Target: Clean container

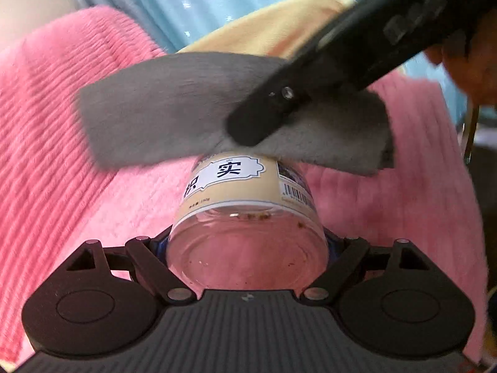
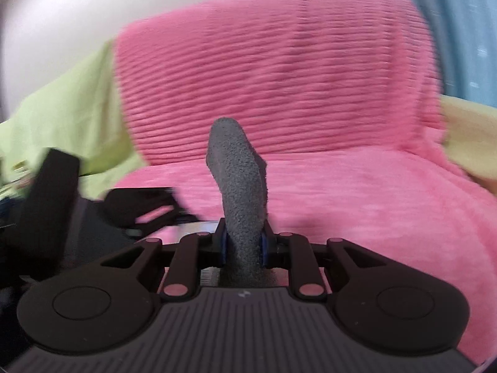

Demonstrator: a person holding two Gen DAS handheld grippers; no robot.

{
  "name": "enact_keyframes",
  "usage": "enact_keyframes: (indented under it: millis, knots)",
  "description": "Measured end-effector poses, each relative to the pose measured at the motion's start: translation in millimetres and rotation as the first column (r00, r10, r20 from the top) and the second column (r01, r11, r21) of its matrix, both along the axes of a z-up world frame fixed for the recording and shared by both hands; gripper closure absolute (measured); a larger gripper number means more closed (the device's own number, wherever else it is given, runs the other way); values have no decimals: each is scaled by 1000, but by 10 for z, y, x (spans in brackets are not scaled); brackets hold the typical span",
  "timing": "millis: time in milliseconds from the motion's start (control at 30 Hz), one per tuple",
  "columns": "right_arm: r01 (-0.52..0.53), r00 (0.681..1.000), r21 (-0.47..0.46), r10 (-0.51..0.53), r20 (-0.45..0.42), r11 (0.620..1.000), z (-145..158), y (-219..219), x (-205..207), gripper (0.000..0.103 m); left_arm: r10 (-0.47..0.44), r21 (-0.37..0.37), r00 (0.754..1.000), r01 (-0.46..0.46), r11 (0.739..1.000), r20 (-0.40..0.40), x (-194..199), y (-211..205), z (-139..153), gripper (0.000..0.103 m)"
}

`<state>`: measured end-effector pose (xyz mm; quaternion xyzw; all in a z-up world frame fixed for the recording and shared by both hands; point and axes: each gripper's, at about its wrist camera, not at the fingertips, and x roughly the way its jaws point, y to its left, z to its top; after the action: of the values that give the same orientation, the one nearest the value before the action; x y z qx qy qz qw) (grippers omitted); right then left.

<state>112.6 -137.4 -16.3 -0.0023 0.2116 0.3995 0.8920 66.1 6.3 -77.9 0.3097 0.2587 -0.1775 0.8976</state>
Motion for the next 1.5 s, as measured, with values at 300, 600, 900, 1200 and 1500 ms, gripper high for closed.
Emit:
enact_keyframes:
  millis: [300,600,900,1200,1500]
  knots:
    - [13,1000,-17,-12,18,1000,-54,130,71,87,34,-41,998,-35,999,-46,-22,45,18,18]
    - [230,973,-41,-229,43,972,-98,23,208,87,41,-35,998,-43,998,-49,200,16,56,18]
    - [279,959,60,-275,-63,959,-69,-134,303,86,38,-59,998,-41,997,-43,42,48,125,20]
    - [340,882,167,-253,-398,925,-317,-310,508,86,59,-160,997,-68,985,-57,141,167,372,20]
    - [407,866,-62,-406,-293,911,-110,-318,420,80,104,-156,991,-117,981,-85,-45,212,239,15]
